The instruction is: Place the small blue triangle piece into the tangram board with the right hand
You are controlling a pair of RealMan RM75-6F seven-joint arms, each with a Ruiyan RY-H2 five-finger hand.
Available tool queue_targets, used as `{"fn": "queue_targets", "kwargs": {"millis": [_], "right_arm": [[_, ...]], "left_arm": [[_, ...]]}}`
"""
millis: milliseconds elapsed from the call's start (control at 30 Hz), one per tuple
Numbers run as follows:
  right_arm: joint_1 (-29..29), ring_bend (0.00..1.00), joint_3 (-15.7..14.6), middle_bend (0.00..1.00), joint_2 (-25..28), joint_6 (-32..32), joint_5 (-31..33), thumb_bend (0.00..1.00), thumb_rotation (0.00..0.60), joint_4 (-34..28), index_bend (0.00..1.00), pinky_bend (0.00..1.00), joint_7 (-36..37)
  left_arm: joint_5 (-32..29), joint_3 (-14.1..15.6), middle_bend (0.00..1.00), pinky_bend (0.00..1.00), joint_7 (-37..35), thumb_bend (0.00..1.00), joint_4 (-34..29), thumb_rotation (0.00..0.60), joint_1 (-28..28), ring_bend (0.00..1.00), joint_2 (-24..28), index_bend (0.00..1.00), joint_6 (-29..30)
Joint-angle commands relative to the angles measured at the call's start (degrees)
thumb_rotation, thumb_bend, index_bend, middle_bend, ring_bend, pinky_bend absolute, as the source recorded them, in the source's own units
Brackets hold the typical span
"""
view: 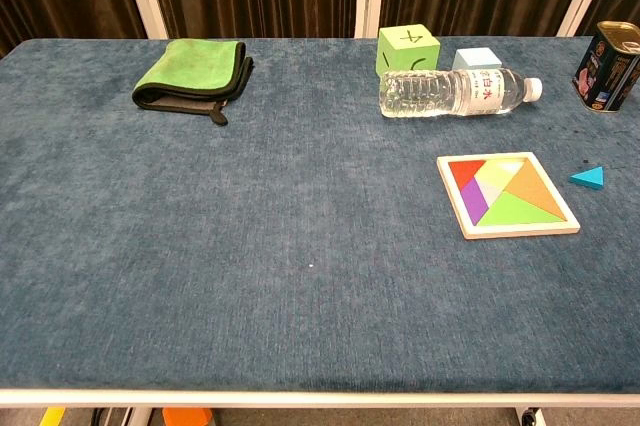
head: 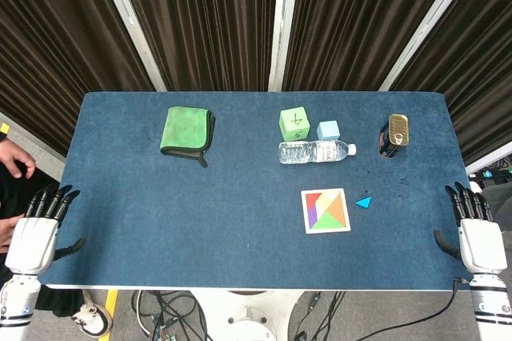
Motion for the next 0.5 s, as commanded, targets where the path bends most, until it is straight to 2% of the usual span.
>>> {"fn": "queue_targets", "kwargs": {"millis": [33,500], "right_arm": [[-0.15,0.00,0.02,0.00,0.08,0.29,-0.06,0.22,0.600,0.02,0.00,0.00,0.09],[0.60,0.00,0.24,0.00,-0.03,-1.63,1.13,0.22,0.600,-0.27,0.00,0.00,-1.21]], "left_arm": [[0.21,0.05,0.12,0.11,0.17,0.00,-0.13,0.600,0.02,0.01,0.01,0.17,0.19],[0.36,0.05,0.12,0.11,-0.58,0.00,-0.30,0.600,0.19,0.01,0.49,0.17,0.58]]}}
